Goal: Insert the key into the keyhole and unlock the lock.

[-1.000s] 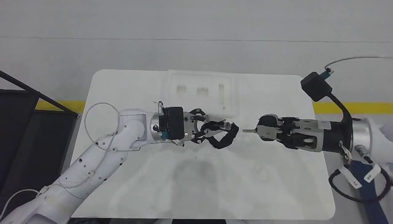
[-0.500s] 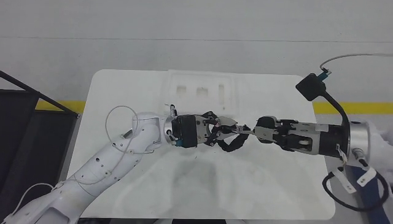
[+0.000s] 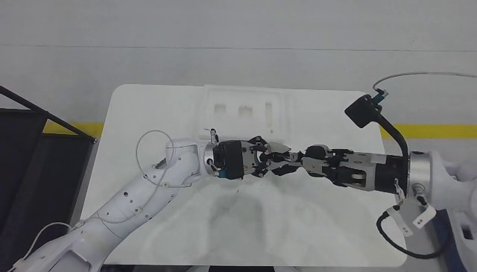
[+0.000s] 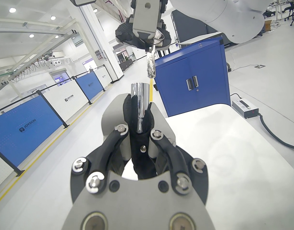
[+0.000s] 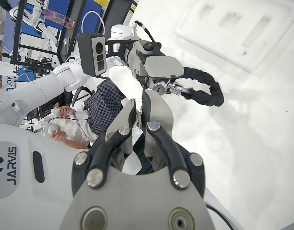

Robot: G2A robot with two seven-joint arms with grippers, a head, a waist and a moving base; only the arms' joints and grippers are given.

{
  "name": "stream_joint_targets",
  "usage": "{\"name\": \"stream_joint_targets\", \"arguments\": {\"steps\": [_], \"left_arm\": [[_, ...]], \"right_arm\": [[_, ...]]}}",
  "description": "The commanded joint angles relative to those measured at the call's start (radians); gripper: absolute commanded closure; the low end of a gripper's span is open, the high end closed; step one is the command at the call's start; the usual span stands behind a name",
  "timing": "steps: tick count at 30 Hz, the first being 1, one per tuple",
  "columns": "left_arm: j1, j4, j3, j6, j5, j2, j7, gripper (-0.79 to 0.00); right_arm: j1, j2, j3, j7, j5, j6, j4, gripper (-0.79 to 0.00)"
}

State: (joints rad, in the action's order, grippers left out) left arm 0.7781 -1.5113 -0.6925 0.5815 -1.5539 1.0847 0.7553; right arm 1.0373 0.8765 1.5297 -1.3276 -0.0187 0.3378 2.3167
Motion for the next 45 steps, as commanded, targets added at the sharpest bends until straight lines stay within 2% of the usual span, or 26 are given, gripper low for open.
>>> {"name": "stream_joint_targets", "arguments": {"steps": [1, 16, 45], "left_arm": [[0.005, 0.000, -0.005, 0.003, -0.004, 0.001, -0.003, 0.000], [0.029, -0.002, -0.033, 0.034, -0.014, 0.011, -0.008, 0.000], [0.045, 0.004, -0.077, 0.074, -0.054, 0.027, -0.016, 0.000]], "right_arm": [[-0.005, -0.003, -0.002, -0.003, 0.010, -0.001, 0.000, 0.000], [-0.006, -0.022, 0.000, 0.022, 0.039, 0.047, -0.014, 0.000], [-0.017, -0.050, -0.040, 0.022, 0.021, 0.039, -0.023, 0.000]]}}
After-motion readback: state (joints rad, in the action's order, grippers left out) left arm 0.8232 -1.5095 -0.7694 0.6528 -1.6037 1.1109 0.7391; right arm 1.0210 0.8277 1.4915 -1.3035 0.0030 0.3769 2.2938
